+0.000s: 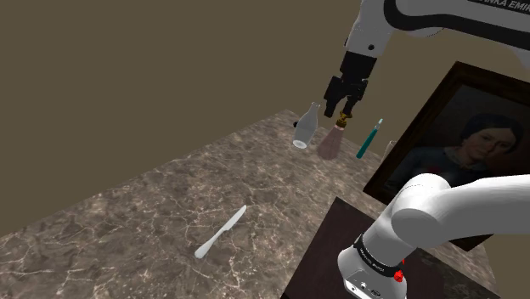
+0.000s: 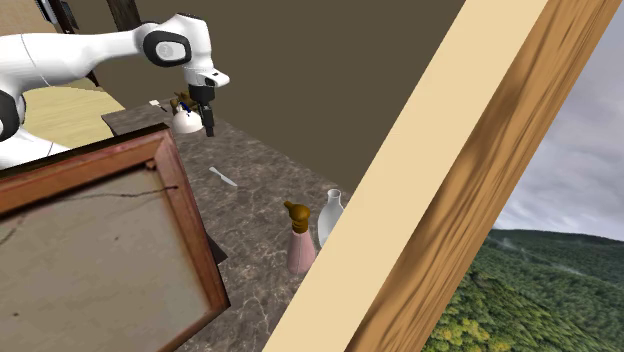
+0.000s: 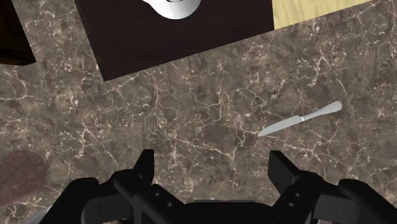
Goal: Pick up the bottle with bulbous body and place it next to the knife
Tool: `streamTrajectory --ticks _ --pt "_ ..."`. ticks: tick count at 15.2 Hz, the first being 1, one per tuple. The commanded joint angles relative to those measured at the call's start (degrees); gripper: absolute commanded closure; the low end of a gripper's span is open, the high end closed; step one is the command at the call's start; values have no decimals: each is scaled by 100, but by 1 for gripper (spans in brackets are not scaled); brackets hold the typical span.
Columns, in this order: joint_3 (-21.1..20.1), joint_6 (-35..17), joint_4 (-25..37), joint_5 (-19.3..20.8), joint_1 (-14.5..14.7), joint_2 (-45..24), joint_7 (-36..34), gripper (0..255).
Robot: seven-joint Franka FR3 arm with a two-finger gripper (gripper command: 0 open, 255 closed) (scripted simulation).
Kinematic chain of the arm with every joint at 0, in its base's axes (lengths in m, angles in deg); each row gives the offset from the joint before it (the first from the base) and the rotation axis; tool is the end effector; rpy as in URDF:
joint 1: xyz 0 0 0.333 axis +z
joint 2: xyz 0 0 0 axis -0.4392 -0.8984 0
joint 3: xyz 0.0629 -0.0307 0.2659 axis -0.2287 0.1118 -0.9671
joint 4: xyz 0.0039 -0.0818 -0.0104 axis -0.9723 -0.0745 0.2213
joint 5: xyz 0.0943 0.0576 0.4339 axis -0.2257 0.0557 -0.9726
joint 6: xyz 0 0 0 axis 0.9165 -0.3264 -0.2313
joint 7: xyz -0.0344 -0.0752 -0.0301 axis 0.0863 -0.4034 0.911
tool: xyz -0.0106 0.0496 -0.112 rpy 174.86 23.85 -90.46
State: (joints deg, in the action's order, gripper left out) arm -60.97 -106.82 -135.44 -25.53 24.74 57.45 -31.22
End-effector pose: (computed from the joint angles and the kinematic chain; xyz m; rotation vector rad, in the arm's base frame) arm 0.3915 0.0003 0.5478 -3.1031 0.2540 0.1272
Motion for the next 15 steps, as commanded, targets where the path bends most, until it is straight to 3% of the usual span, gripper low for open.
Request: streamTrajectory --ticks 1,15 --pt "0 0 0 0 0 0 0 0" --pt "1296 -1686 303 724 -467 -1623 1441 0"
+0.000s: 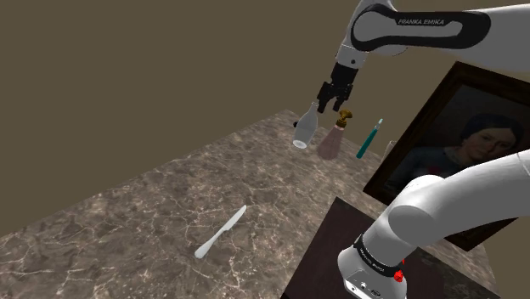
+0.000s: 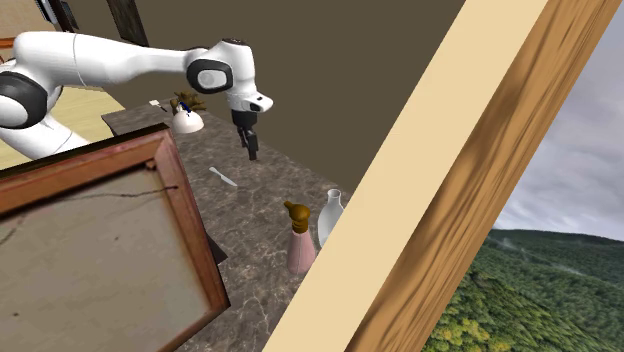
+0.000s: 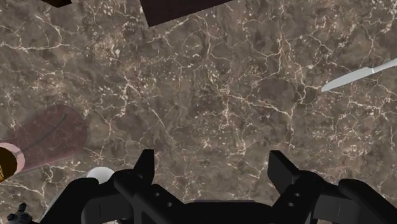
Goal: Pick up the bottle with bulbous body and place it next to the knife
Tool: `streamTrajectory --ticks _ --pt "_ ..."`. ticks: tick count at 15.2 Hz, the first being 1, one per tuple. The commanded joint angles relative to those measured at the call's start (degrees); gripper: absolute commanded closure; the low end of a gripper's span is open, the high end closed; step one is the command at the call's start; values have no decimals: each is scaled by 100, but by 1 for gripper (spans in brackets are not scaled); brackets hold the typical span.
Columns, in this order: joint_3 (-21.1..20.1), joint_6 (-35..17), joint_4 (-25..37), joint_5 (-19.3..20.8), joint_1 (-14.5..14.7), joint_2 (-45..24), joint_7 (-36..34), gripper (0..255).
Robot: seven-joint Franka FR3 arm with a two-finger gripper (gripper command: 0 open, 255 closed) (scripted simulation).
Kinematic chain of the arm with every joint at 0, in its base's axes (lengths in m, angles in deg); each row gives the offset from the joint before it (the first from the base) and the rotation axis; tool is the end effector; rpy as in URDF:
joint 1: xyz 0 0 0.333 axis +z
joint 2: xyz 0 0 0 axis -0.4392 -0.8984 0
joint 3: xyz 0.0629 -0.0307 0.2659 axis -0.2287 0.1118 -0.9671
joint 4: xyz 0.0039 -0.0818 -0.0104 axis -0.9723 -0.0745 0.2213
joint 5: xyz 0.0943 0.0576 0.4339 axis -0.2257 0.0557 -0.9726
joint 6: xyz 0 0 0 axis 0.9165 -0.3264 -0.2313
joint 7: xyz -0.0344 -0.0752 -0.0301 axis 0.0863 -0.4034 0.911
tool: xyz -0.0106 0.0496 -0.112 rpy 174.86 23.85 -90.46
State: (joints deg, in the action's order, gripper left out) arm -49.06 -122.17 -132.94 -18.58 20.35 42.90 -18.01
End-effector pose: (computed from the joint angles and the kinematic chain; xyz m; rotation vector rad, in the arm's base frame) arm 0.4534 -0.1508 0.4771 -3.1133 0.2743 0.0423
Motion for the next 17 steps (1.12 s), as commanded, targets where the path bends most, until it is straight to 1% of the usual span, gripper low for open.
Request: streamTrajectory --ticks 1,5,9,13,17 --pt "194 -260 127 40 -51 -323 223 0" --pt "543 -664 490 12 -127 -981 649 0" --pt "866 -999 965 -149 -203 -1701 1108 0" --pt "1140 -1244 1555 -447 -310 -2481 1600 0" --pt "1331 -1374 2271 -862 -496 -3316 2105 0"
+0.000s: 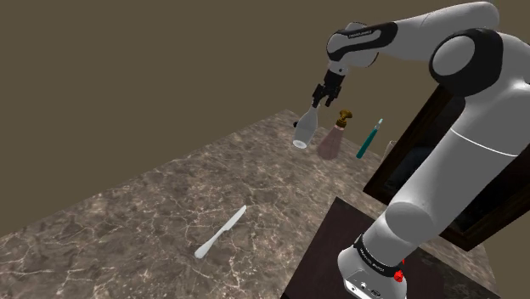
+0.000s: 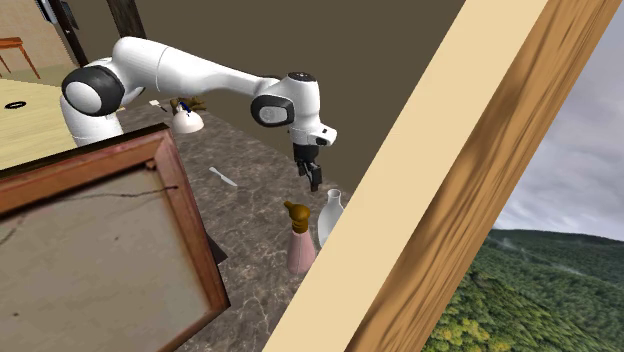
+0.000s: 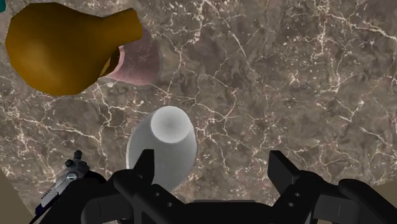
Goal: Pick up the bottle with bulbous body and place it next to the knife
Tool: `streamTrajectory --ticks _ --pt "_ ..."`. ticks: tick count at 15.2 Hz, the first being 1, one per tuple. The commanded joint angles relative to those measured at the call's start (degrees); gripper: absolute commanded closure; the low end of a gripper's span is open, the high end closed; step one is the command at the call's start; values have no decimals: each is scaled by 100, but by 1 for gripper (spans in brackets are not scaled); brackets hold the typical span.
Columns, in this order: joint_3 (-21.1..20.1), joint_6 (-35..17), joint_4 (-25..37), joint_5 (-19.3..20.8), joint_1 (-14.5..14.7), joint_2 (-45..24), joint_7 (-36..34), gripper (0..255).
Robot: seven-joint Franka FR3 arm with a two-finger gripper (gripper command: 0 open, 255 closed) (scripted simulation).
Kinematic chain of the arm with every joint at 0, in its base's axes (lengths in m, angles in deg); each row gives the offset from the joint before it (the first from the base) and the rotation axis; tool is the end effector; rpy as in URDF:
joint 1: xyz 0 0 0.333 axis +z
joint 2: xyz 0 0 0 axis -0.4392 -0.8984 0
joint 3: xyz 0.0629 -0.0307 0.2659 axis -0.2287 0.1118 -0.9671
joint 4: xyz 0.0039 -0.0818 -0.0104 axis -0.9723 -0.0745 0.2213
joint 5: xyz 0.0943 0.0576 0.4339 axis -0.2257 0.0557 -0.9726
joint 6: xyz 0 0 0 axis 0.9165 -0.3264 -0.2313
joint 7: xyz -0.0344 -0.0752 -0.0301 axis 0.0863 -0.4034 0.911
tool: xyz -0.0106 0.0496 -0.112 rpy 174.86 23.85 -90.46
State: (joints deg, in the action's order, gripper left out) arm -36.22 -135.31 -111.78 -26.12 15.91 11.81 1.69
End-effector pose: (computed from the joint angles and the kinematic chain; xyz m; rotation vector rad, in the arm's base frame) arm 0.5218 -0.3496 0.4018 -3.1249 0.2999 -0.0708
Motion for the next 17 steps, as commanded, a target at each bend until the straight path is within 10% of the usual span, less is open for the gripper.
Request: streamTrajectory --ticks 1,5,17 --pt "77 -72 357 -223 -115 -422 258 0" --pt "125 -41 1214 -670 -427 -1265 684 0" --pt "74 -542 893 -788 -448 -1467 761 0"
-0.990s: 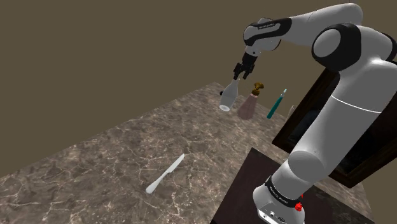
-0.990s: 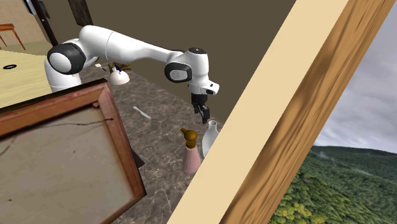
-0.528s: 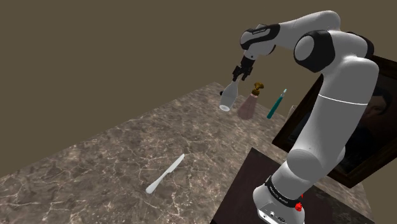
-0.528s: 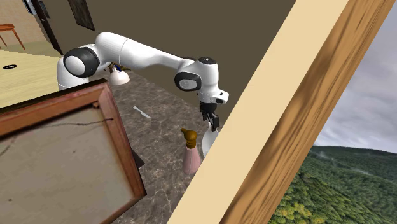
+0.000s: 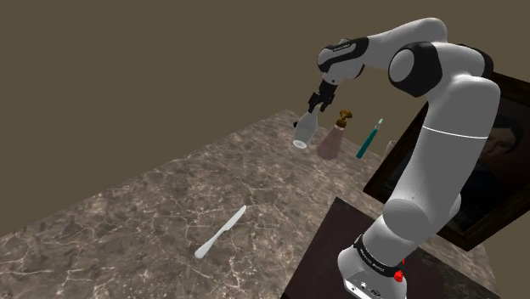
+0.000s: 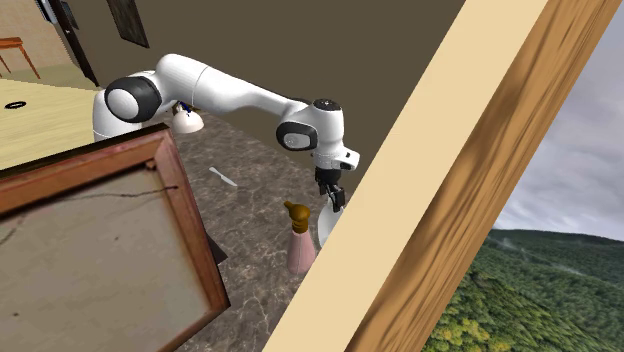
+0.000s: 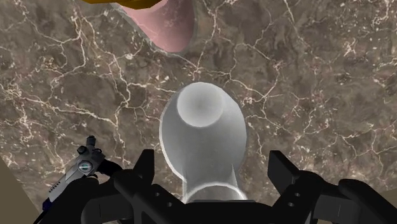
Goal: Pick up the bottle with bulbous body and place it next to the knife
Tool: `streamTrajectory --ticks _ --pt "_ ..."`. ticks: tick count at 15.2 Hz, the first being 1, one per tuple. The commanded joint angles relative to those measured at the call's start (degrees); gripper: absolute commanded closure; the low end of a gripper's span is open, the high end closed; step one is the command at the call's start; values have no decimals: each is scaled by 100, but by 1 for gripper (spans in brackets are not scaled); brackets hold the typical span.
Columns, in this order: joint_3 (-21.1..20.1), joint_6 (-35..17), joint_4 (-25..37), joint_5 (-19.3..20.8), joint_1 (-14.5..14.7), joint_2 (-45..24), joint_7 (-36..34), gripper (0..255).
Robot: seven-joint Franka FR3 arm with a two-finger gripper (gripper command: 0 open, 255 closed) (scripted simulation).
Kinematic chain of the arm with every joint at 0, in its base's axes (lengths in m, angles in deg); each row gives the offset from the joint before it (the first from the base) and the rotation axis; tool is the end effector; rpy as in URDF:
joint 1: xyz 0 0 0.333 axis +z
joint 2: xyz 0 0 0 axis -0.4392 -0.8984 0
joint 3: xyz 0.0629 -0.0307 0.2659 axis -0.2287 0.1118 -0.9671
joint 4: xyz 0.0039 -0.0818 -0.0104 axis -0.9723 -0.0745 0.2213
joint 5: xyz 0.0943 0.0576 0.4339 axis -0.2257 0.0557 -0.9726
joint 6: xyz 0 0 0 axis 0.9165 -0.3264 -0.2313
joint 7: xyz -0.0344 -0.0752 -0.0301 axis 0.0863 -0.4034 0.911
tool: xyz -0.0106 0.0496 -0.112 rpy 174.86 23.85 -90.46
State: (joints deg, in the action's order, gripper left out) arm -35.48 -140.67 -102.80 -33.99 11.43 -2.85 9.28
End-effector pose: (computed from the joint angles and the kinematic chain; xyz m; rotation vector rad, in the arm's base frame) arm 0.5426 -0.4150 0.3400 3.1203 -0.3062 0.1111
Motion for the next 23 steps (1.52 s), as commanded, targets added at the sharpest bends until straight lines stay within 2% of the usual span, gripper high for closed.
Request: streamTrajectory --ticks 1,3,4,13,23 --pt "0 -6 -5 -1 0 -1 1 0" --pt "0 -6 -5 -1 0 -1 1 0" --pt "0 -6 -5 -1 0 -1 1 255" --pt "0 -6 -5 -1 0 -1 1 255" --pt "46 689 526 125 8 187 -102 255"
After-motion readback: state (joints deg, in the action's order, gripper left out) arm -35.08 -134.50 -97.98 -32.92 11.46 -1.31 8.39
